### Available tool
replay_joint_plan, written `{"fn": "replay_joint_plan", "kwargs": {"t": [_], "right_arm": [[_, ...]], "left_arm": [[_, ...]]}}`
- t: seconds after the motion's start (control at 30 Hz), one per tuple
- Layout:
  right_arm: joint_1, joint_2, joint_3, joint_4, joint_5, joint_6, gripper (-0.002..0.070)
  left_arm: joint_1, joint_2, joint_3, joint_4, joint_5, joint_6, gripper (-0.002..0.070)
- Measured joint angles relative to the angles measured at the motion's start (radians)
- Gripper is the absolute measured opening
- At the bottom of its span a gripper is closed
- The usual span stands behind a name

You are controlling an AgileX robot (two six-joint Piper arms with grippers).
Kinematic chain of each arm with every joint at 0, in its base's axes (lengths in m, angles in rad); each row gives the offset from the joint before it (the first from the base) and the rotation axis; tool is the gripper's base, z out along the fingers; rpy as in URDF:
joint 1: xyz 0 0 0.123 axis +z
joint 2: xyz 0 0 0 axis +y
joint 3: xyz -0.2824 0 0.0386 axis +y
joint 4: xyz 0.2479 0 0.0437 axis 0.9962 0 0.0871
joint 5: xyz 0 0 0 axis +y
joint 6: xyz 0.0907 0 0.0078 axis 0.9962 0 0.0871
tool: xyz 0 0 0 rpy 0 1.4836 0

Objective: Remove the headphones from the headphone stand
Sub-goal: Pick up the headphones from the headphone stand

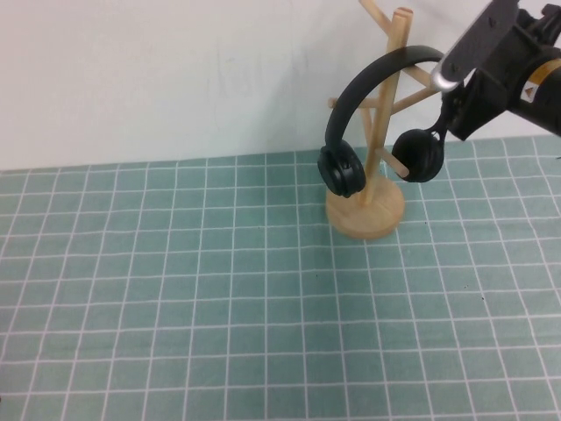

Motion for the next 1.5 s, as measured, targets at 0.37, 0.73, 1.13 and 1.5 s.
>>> {"fn": "replay_joint_plan", "kwargs": {"t": [0.37,0.73,1.13,1.5], "right_arm": [[0.013,0.047,-0.065,-0.002,-0.046,-0.010,0.0544],[0.013,0.096,-0.109,-0.021,-0.044,-0.014,0.0489],[0.013,0.096,-0.109,-0.027,-0.026,-0.022,0.0072],[0.015,0.009,-0.109,-0.029,0.103,-0.022,0.0048]], "left_arm": [[0.000,0.000,0.000,0.000,0.000,0.000,-0.0004],[0.000,0.000,0.000,0.000,0.000,0.000,-0.0004],[0.000,0.000,0.000,0.000,0.000,0.000,-0.0004],[0.000,0.000,0.000,0.000,0.000,0.000,-0.0004]]}}
